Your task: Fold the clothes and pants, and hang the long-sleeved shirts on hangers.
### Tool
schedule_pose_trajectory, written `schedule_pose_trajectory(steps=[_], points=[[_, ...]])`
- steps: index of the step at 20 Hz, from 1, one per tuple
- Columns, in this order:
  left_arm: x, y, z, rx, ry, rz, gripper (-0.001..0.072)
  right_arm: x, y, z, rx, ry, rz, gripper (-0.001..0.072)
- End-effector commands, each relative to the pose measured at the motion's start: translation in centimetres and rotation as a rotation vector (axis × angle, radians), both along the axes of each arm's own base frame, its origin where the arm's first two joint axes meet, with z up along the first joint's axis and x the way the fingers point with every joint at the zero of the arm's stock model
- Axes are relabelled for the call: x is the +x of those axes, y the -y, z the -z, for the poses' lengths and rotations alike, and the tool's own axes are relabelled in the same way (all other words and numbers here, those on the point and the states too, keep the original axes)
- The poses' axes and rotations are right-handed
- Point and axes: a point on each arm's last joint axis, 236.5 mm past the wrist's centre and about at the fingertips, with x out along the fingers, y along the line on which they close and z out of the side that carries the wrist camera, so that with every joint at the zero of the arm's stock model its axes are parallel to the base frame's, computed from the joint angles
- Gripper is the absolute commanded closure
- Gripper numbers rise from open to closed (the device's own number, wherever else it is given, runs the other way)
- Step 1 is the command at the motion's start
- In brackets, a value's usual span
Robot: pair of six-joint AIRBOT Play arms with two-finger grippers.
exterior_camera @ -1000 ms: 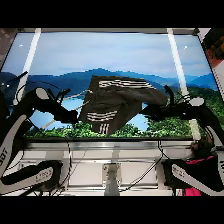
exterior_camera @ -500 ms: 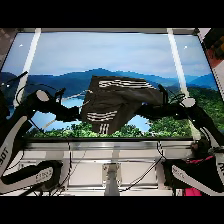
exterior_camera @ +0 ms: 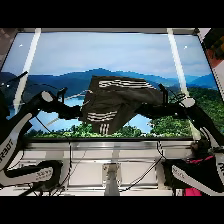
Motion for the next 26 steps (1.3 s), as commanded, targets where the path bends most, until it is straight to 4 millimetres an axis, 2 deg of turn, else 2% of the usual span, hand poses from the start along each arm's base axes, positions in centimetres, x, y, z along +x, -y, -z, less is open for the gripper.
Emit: schedule_pose_trajectory(steps=[1,2,5,8,10,13,17,20,21,22,23,24,25,26], points=[[0.6,2.2,-0.5,-0.106,0.023,0.011,0.0533,0.0,0.0,0.0,0.001,-0.002,0.000,0.0117],[0.9,3.3,-1.3,-0.163,0.040,0.011,0.0693,-0.1,0.0,0.0,0.003,-0.013,0.004,0.0117],[2.2,5.6,-3.5,-0.292,0.076,-0.034,0.0699,-0.6,0.4,0.7,-0.023,-0.056,0.020,0.0120],[3.6,6.8,-6.4,-0.375,0.159,-0.051,0.0699,-1.3,1.0,1.7,-0.044,-0.153,0.070,0.0120],[4.1,7.3,-8.4,-0.414,0.204,-0.059,0.0699,-1.9,0.4,2.8,-0.046,-0.214,0.062,0.0120],[4.4,7.6,-10.9,-0.448,0.258,-0.067,0.0699,-2.8,-1.6,4.9,-0.048,-0.288,0.045,0.0120],[4.0,8.1,-12.5,-0.454,0.297,-0.045,0.0699,-1.6,-4.3,6.9,-0.028,-0.292,0.098,0.0120],[3.6,8.8,-12.6,-0.460,0.296,-0.028,0.0699,-0.5,-4.5,8.1,-0.049,-0.268,0.137,0.0124],[3.5,9.0,-12.6,-0.461,0.294,-0.021,0.0699,-0.3,-4.3,8.3,-0.055,-0.262,0.147,0.0181],[3.5,9.1,-12.6,-0.461,0.294,-0.020,0.0699,0.0,-4.2,8.5,-0.059,-0.255,0.157,0.0274],[3.5,9.1,-12.6,-0.461,0.294,-0.019,0.0699,0.3,-4.1,8.5,-0.061,-0.247,0.165,0.0409],[3.5,9.1,-12.6,-0.460,0.295,-0.021,0.0699,0.4,-4.2,8.4,-0.057,-0.246,0.167,0.0624],[3.8,8.8,-12.5,-0.451,0.304,-0.028,0.0699,0.3,-4.2,8.1,-0.054,-0.250,0.157,0.0705],[4.5,8.3,-12.5,-0.437,0.332,-0.038,0.0699,0.0,-4.2,7.7,-0.051,-0.253,0.137,0.0706]])
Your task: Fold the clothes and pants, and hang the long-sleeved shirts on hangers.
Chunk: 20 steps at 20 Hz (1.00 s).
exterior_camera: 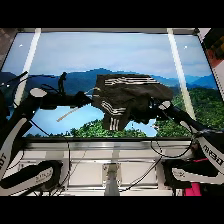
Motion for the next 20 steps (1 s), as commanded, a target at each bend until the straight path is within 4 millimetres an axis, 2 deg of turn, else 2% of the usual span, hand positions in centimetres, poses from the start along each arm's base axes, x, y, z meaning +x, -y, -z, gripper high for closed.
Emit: schedule_pose_trajectory(steps=[1,2,4,6,8,10,12,13,14,15,16,17,18,19,20], points=[[1.7,-1.3,0.1,0.033,0.064,-0.046,0.0699,-0.1,0.2,-1.1,0.010,0.001,-0.032,0.0706],[2.7,-2.2,0.2,0.048,0.082,-0.086,0.0699,-0.3,0.8,-1.9,0.010,-0.003,-0.065,0.0706],[4.4,-4.7,0.8,0.111,0.118,-0.156,0.0700,-1.1,3.2,-3.6,-0.025,-0.022,-0.142,0.0706],[4.6,-6.6,2.2,0.213,0.143,-0.148,0.0699,-1.4,6.3,-5.7,-0.069,-0.040,-0.193,0.0706],[4.1,-7.8,3.5,0.305,0.155,-0.103,0.0700,-0.7,9.6,-7.5,-0.122,-0.037,-0.201,0.0706],[3.8,-7.5,3.7,0.318,0.155,-0.084,0.0699,1.7,11.9,-8.5,-0.173,0.019,-0.158,0.0707],[3.5,-6.6,3.8,0.318,0.158,-0.059,0.0700,4.4,13.1,-8.9,-0.217,0.084,-0.124,0.0706],[3.2,-6.0,3.8,0.316,0.161,-0.044,0.0700,5.9,13.4,-8.9,-0.236,0.121,-0.103,0.0705],[3.0,-5.5,3.8,0.315,0.163,-0.029,0.0699,8.3,14.0,-9.0,-0.258,0.185,-0.059,0.0704],[2.8,-4.9,3.8,0.313,0.166,-0.013,0.0699,10.6,14.7,-9.3,-0.283,0.253,-0.011,0.0675],[2.5,-4.2,3.8,0.312,0.168,0.004,0.0699,13.2,15.5,-10.1,-0.312,0.342,0.050,0.0541],[2.2,-3.6,3.8,0.310,0.171,0.021,0.0699,15.0,16.2,-11.1,-0.332,0.408,0.090,0.0309],[1.9,-3.1,3.8,0.309,0.173,0.035,0.0699,16.4,16.8,-12.2,-0.348,0.462,0.117,0.0194],[1.7,-2.7,3.8,0.308,0.175,0.047,0.0699,17.0,17.0,-13.1,-0.356,0.486,0.123,0.0212],[1.5,-2.3,3.8,0.308,0.176,0.057,0.0699,17.0,17.4,-13.6,-0.366,0.489,0.114,0.0277]])
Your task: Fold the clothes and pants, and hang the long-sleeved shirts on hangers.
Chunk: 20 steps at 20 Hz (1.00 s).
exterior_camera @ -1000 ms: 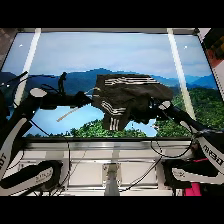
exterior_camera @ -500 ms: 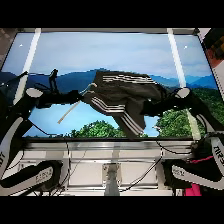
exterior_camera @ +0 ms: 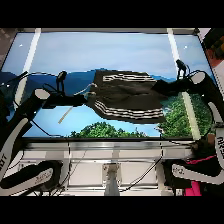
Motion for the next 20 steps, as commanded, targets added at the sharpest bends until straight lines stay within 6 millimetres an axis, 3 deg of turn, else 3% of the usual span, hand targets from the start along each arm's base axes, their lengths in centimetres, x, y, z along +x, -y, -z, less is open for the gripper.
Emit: schedule_pose_trajectory(steps=[1,2,3,6,9,13,14,15,16,17,20], points=[[-0.7,1.3,0.1,0.007,0.001,0.040,0.0699,2.9,2.3,-2.4,-0.072,0.111,0.035,0.0380],[-0.7,1.3,0.1,0.007,0.002,0.041,0.0699,2.1,2.7,-1.9,-0.098,0.076,0.011,0.0668],[-0.7,1.3,0.1,0.008,0.002,0.041,0.0699,1.2,3.3,-1.3,-0.119,0.037,-0.003,0.0706],[-0.6,0.9,0.3,0.021,0.003,0.041,0.0699,-2.7,4.9,1.2,-0.084,-0.106,0.018,0.0708],[-1.1,0.1,1.1,0.076,-0.007,0.061,0.0699,-8.2,5.1,3.9,0.051,-0.201,0.136,0.0708],[-1.9,0.2,1.3,0.078,-0.035,0.087,0.0699,-14.1,5.4,5.0,0.174,-0.253,0.374,0.0705],[-2.0,0.2,1.4,0.078,-0.038,0.090,0.0699,-15.5,5.8,5.6,0.161,-0.283,0.422,0.0692],[-2.2,0.3,1.4,0.077,-0.043,0.095,0.0699,-17.2,6.2,6.6,0.136,-0.336,0.465,0.0611],[-2.4,0.3,1.4,0.075,-0.049,0.101,0.0699,-18.6,6.4,7.5,0.123,-0.397,0.515,0.0422],[-2.6,0.4,1.4,0.074,-0.057,0.108,0.0699,-19.3,6.3,8.2,0.130,-0.432,0.541,0.0328],[-3.1,0.5,1.5,0.070,-0.072,0.122,0.0699,-18.6,5.4,8.9,0.195,-0.441,0.573,0.0336]])
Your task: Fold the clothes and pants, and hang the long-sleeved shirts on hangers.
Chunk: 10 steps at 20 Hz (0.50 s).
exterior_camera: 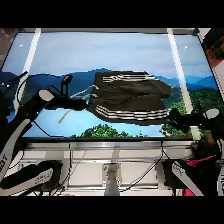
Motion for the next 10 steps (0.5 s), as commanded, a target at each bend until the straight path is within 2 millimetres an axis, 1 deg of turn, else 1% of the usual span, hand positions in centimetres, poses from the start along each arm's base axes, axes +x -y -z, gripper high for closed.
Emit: schedule_pose_trajectory(steps=[1,4,9,10], points=[[-0.5,0.1,0.1,0.000,-0.016,0.015,0.0699,-0.8,-0.4,1.5,0.044,-0.058,0.091,0.0335],[-0.5,0.1,0.1,0.000,-0.016,0.015,0.0698,-1.0,-0.5,3.0,0.070,-0.110,0.102,0.0338],[-0.5,0.1,0.1,0.000,-0.016,0.014,0.0699,0.4,0.2,4.5,0.063,-0.093,0.151,0.0345],[-0.5,0.1,0.1,0.000,-0.016,0.014,0.0698,0.9,0.5,4.5,0.055,-0.075,0.163,0.0370]])
